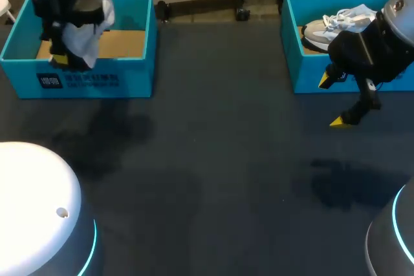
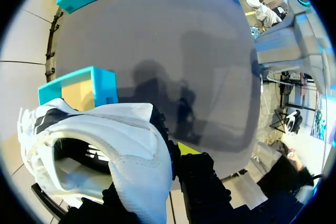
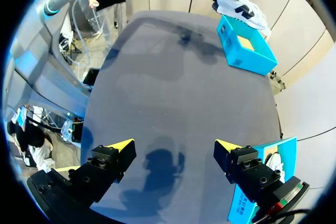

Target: Take the shoe out of the shoebox, open the shoe tongue, remove and reinsert the insole, then place the shoe into the shoebox

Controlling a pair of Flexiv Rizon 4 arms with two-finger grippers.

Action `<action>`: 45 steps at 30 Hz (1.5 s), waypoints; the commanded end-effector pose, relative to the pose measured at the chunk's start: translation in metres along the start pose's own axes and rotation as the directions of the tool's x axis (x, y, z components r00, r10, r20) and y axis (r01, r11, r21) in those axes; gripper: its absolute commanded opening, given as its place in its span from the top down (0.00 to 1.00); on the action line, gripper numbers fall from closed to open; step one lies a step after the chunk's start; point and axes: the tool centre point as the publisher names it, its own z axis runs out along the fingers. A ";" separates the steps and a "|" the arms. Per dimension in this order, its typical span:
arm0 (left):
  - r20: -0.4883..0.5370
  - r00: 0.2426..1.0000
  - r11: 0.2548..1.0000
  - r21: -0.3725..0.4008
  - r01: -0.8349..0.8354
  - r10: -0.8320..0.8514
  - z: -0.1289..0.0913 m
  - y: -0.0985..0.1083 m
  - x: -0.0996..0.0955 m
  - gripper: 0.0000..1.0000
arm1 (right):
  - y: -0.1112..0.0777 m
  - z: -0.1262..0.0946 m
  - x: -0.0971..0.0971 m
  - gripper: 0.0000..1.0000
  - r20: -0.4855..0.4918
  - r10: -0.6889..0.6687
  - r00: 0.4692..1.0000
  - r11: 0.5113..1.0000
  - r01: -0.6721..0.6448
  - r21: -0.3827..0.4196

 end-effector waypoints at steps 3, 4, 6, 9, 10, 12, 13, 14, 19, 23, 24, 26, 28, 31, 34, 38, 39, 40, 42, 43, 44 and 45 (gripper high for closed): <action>-0.004 1.000 0.996 0.088 -0.018 0.018 0.008 0.036 -0.016 1.00 | 0.001 0.001 -0.002 0.00 -0.004 0.001 1.000 1.000 -0.001 0.004; -0.001 1.000 0.996 0.087 -0.023 0.023 0.009 0.042 -0.019 1.00 | 0.001 0.001 -0.002 0.00 -0.004 0.001 1.000 1.000 -0.001 0.004; 0.008 1.000 0.996 0.088 -0.029 0.028 0.010 0.051 -0.023 1.00 | 0.001 0.001 -0.002 0.00 -0.004 0.001 1.000 1.000 -0.001 0.004; 0.020 0.999 0.996 0.090 -0.028 0.026 0.013 0.070 -0.034 1.00 | 0.001 0.001 -0.002 0.00 -0.004 0.001 1.000 1.000 -0.001 0.004; 0.019 0.999 0.995 0.091 -0.027 0.026 0.013 0.074 -0.036 1.00 | 0.001 0.001 -0.002 0.00 -0.004 0.001 1.000 1.000 -0.001 0.004; 0.015 1.000 0.996 0.094 -0.003 0.002 0.015 0.086 -0.042 1.00 | 0.001 0.001 -0.002 0.00 -0.004 0.001 1.000 1.000 -0.001 0.004; 0.013 1.000 0.995 0.096 -0.004 0.003 0.015 0.089 -0.044 1.00 | 0.001 0.001 -0.002 0.00 -0.004 0.001 1.000 1.000 -0.001 0.004; 0.011 1.000 0.995 0.101 -0.004 0.003 0.016 0.097 -0.046 1.00 | 0.001 0.001 -0.002 0.00 -0.004 0.001 1.000 1.000 -0.001 0.004; 0.016 0.999 0.997 0.076 0.028 -0.029 0.024 0.121 -0.060 1.00 | 0.001 0.001 -0.002 0.00 -0.004 0.001 1.000 1.000 -0.001 0.004; 0.043 0.998 0.999 0.021 0.036 -0.037 0.034 0.135 -0.068 1.00 | 0.001 0.001 -0.002 0.00 -0.004 0.001 1.000 1.000 -0.001 0.004; 0.053 0.998 1.000 0.004 0.030 -0.030 0.036 0.138 -0.070 1.00 | 0.001 0.001 -0.002 0.00 -0.004 0.001 1.000 1.000 -0.001 0.004; 0.057 0.998 1.000 -0.009 0.004 -0.003 0.040 0.144 -0.073 1.00 | 0.001 0.001 -0.002 0.00 -0.004 0.001 1.000 1.000 -0.001 0.004; 0.059 0.998 1.000 -0.013 0.001 0.000 0.043 0.150 -0.078 1.00 | 0.001 0.001 -0.002 0.00 -0.004 0.001 1.000 1.000 -0.001 0.004; 0.059 0.998 1.000 -0.015 -0.018 0.019 0.048 0.160 -0.088 1.00 | 0.001 0.001 -0.002 0.00 -0.004 0.001 1.000 1.000 -0.001 0.004; 0.051 0.998 1.000 0.001 -0.028 0.028 0.051 0.170 -0.097 1.00 | 0.001 0.001 -0.002 0.00 -0.004 0.001 1.000 1.000 -0.001 0.004; 0.052 0.998 1.000 -0.007 -0.016 0.016 0.056 0.182 -0.110 1.00 | 0.001 0.001 -0.002 0.00 -0.004 0.001 1.000 1.000 -0.001 0.004; 0.052 0.999 1.000 -0.007 -0.015 0.016 0.056 0.183 -0.111 1.00 | 0.001 0.001 -0.002 0.00 -0.004 0.001 1.000 1.000 -0.001 0.004; 0.048 0.999 1.000 0.003 -0.007 0.007 0.057 0.188 -0.116 1.00 | 0.001 0.001 -0.002 0.00 -0.004 0.001 1.000 1.000 -0.001 0.004; 0.045 0.999 1.000 0.016 -0.002 0.001 0.057 0.193 -0.123 1.00 | 0.001 0.001 -0.002 0.00 -0.004 0.001 1.000 1.000 -0.001 0.004; 0.041 0.999 1.000 0.024 0.008 -0.009 0.057 0.196 -0.127 1.00 | 0.001 0.001 -0.002 0.00 -0.004 0.001 1.000 1.000 -0.001 0.004; 0.038 0.999 1.000 0.025 0.011 -0.012 0.057 0.197 -0.129 1.00 | 0.001 0.001 -0.002 0.00 -0.004 0.001 1.000 1.000 -0.001 0.004; 0.036 0.999 0.999 0.027 0.024 -0.025 0.057 0.200 -0.134 1.00 | 0.001 0.001 -0.002 0.00 -0.004 0.001 1.000 1.000 -0.001 0.004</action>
